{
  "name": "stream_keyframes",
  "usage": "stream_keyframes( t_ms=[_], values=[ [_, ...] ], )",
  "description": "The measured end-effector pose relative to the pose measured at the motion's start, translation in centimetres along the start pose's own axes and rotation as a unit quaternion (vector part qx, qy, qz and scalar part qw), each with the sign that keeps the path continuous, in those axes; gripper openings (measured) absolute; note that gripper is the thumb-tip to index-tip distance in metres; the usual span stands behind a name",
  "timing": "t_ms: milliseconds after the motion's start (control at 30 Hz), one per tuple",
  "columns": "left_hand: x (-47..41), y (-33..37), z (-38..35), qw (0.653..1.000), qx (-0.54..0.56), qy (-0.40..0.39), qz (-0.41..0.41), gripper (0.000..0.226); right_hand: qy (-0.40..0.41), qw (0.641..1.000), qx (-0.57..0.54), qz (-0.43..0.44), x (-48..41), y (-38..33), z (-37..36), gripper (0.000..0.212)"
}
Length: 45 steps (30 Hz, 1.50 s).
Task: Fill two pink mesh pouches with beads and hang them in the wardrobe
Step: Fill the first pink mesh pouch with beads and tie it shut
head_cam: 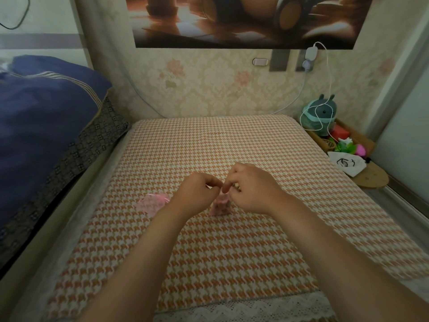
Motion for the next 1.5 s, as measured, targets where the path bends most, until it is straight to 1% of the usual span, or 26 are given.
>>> stream_keyframes(
  t_ms=[67,167,233,300,367,400,433,533,600,733,833,900,967,1033,1067,1133,1200,1233,1300,1400,1433,1500],
  values=[
    [0.0,0.0,0.0,1.0,0.003,-0.005,-0.003,0.025,-0.027,1.0,0.001,0.009,0.2,-0.2,-0.4,0.02],
    [0.0,0.1,-0.2,1.0,0.015,-0.022,-0.006,0.024,-0.059,0.998,0.013,0.014,0.3,-0.4,-1.1,0.026],
    [0.0,-0.1,-0.3,0.998,0.052,-0.033,-0.002,0.028,-0.056,0.998,0.019,0.007,0.3,-0.2,-1.0,0.021],
    [0.1,-0.6,-1.0,0.993,0.099,-0.066,0.001,0.043,-0.038,0.999,0.025,0.006,0.2,-0.1,-0.7,0.015],
    [0.1,-1.1,-2.3,0.99,0.083,-0.11,0.001,0.07,-0.028,0.999,0.031,0.005,0.2,-0.1,-0.5,0.014],
    [0.2,-1.4,-2.9,0.99,0.066,-0.124,0.002,0.077,-0.025,0.999,0.027,0.005,0.2,-0.2,-0.5,0.013],
    [0.2,-1.5,-3.2,0.991,0.055,-0.125,0.002,0.075,-0.022,1.0,0.021,0.006,0.2,-0.1,-0.4,0.012],
    [-0.2,-1.3,-3.2,0.995,0.048,-0.089,-0.004,0.048,-0.009,1.0,0.013,0.01,0.4,0.0,0.2,0.011],
    [-0.2,-0.9,-3.2,0.995,0.044,-0.085,-0.013,0.039,-0.012,1.0,0.016,0.012,0.6,0.1,0.3,0.012],
    [-0.2,-1.1,-3.6,0.993,0.042,-0.106,-0.009,0.035,-0.021,0.999,-0.013,0.023,0.8,-0.1,-0.3,0.016],
    [-0.4,-1.5,-3.6,0.993,0.046,-0.112,-0.009,0.035,-0.03,0.999,-0.014,0.021,0.7,0.1,-0.8,0.022],
    [-0.4,-1.6,-3.2,0.993,0.052,-0.107,-0.022,0.031,-0.036,0.999,-0.026,0.017,0.6,0.2,-1.1,0.023],
    [-0.5,-1.9,-2.8,0.994,0.046,-0.09,-0.034,0.025,-0.025,0.999,-0.047,0.008,0.6,0.3,-1.0,0.022],
    [-0.5,-1.9,-2.5,0.995,0.044,-0.081,-0.042,0.024,-0.016,0.999,-0.042,0.004,0.6,0.4,-0.8,0.02],
    [-0.5,-1.9,-2.5,0.994,0.052,-0.084,-0.044,0.027,-0.025,0.999,-0.034,0.005,0.7,0.4,-0.9,0.022],
    [-0.4,-1.9,-2.4,0.993,0.063,-0.086,-0.039,0.041,-0.057,0.998,-0.03,0.005,0.8,0.1,-1.4,0.026],
    [-0.4,-1.8,-2.0,0.993,0.079,-0.084,-0.032,0.051,-0.07,0.997,-0.042,0.0,0.9,0.0,-1.7,0.024],
    [-0.4,-1.7,-1.7,0.992,0.087,-0.083,-0.033,0.05,-0.066,0.997,-0.047,-0.007,1.0,0.0,-1.6,0.023],
    [-0.2,-1.6,-1.2,0.993,0.078,-0.076,-0.039,0.041,-0.045,0.997,-0.051,-0.02,0.9,0.4,-0.9,0.021],
    [-0.2,-1.6,-0.8,0.997,0.024,-0.061,-0.051,0.024,-0.029,0.993,-0.103,-0.059,1.3,1.1,-0.1,0.025],
    [-0.2,-1.5,-0.8,0.997,0.013,-0.06,-0.049,0.021,-0.029,0.99,-0.121,-0.07,1.4,1.3,-0.1,0.026],
    [-0.1,-1.5,-0.9,0.998,0.009,-0.059,-0.038,0.022,-0.033,0.988,-0.126,-0.078,1.5,1.4,-0.1,0.028]
  ],
)
Point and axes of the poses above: each hand's wrist, its own x-axis away from the middle knuckle, its own z-axis out of the back of the hand, y = z × x, the point moved 8 cm from there along -x, towards the middle knuckle, and after that the axes turned 8 degrees about z, right-handed, at the moved point
